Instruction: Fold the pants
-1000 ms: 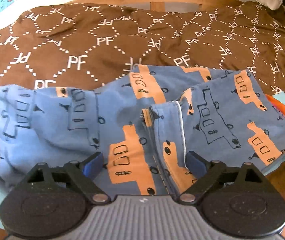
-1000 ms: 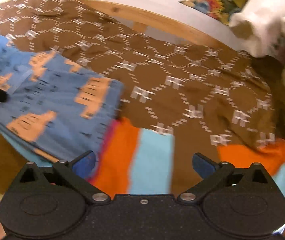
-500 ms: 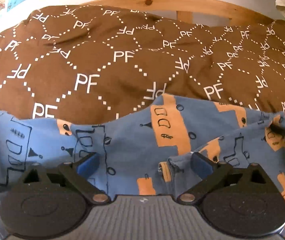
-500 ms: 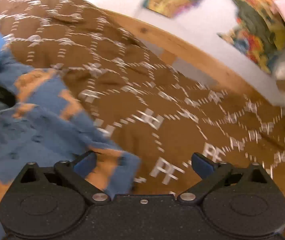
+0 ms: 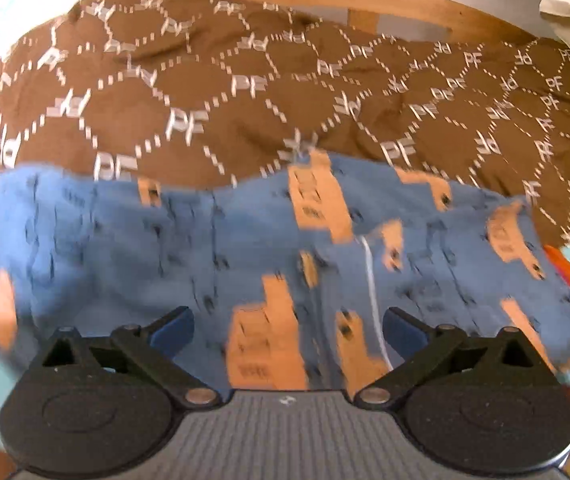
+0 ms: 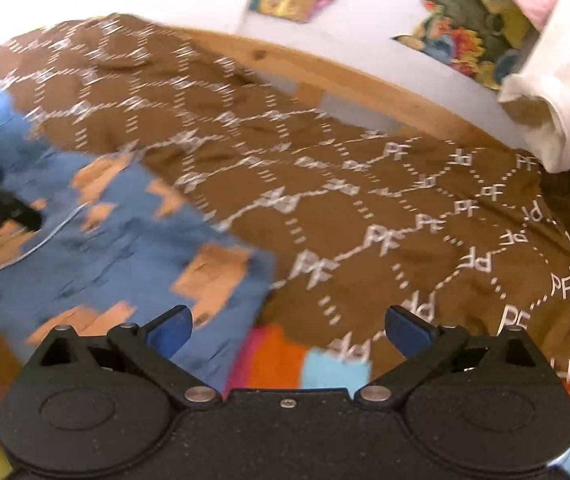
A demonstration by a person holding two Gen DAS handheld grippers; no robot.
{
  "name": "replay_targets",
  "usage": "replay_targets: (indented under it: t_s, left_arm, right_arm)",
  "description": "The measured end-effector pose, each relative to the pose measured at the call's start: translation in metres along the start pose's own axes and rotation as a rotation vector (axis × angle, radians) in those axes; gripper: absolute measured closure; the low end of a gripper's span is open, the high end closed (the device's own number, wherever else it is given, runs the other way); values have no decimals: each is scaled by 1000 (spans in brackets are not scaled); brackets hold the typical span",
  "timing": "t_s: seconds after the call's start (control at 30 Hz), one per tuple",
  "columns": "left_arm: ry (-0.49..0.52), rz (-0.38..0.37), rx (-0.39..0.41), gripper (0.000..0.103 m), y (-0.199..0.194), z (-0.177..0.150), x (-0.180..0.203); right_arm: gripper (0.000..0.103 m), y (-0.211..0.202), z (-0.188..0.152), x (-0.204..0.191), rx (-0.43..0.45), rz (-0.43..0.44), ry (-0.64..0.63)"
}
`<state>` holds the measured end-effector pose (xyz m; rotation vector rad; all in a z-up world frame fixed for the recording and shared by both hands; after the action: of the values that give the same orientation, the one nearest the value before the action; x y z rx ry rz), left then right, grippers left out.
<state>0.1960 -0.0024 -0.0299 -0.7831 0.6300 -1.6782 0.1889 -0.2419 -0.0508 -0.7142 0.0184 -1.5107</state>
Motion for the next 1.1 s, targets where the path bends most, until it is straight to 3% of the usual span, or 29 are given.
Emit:
replay_targets:
  t_s: [0.13,0.2,0.7,0.8,0.9,1.0,1.1]
  left_arm:
    - [30,25,-55,1,2,-22,12]
    - [65,45,-45,1,0,-31,17]
    - [32,40,-68,0,1,-29,14]
    - [-14,5,-71,0,-15,-26,11]
    - [-19,-19,18,0,-42,-30,4]
    - [26,67,125,0,-69,-35,-8]
    - [67,262,211,0,-86,-38,-28]
  right_arm:
    - [1,-5,-13,-19,-42,19,-48]
    - [1,-3,-19,-23,-58,14,-70]
    - [1,16,-28,-3,-132,72,56]
    - [1,3,-23,-6,-64,39,46]
    - [1,-11,-19,-15,48,47,16]
    - [1,-20,-15,-26,123,95,4]
    - [1,-27,-12,-35,165,116,-17]
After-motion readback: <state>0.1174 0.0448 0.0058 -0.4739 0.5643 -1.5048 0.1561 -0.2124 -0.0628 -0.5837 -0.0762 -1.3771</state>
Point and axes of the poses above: each gripper's, at about its wrist camera, not at the fingertips, and y roughly the way its jaws point, x to its right, z to its top, the point moved 2 cm from there along y, roughly the way its jaws point, and after that the axes turned 14 degrees about -z, right-handed, at the moved point
